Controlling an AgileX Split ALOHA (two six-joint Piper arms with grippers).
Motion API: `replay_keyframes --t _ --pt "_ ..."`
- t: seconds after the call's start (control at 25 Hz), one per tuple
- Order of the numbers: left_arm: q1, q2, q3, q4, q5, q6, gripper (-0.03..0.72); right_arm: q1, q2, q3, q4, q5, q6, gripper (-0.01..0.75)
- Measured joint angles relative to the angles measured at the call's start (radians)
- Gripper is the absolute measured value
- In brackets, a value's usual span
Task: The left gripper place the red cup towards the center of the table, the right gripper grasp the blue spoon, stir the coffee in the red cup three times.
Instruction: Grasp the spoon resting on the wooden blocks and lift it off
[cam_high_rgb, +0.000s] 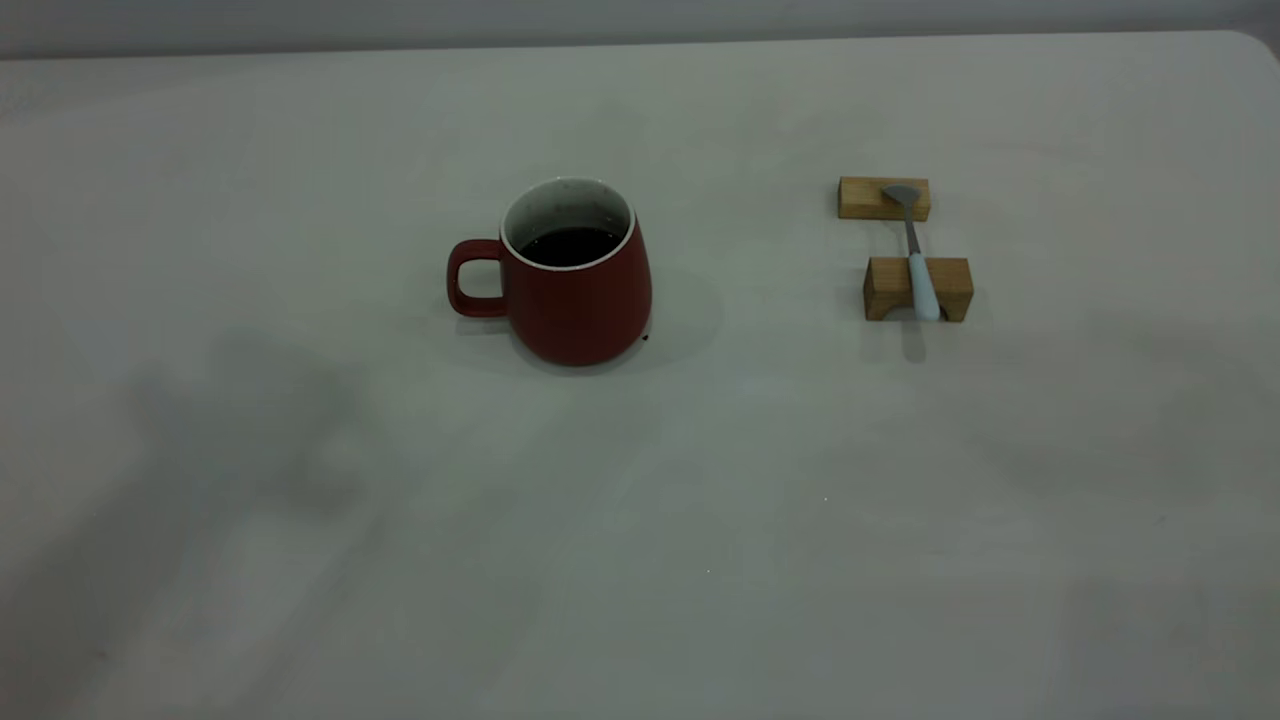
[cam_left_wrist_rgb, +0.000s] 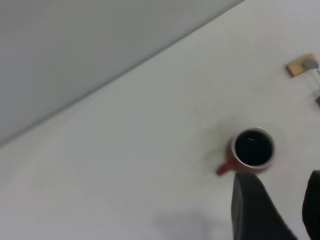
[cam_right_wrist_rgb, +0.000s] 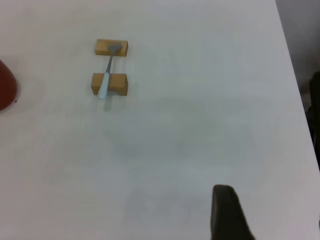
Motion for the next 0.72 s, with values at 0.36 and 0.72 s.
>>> replay_keyframes --t 0.36,0.72 --pt "0.094 -0.544 0.647 -0.043 0.000 -0.067 0.310 0.000 0.000 0.000 0.000 0.000 0.001 0.472" --pt "0.358 -0.988 1.109 -0.054 -0.007 -0.069 0.310 0.000 0.000 0.000 0.000 0.000 0.001 0.472"
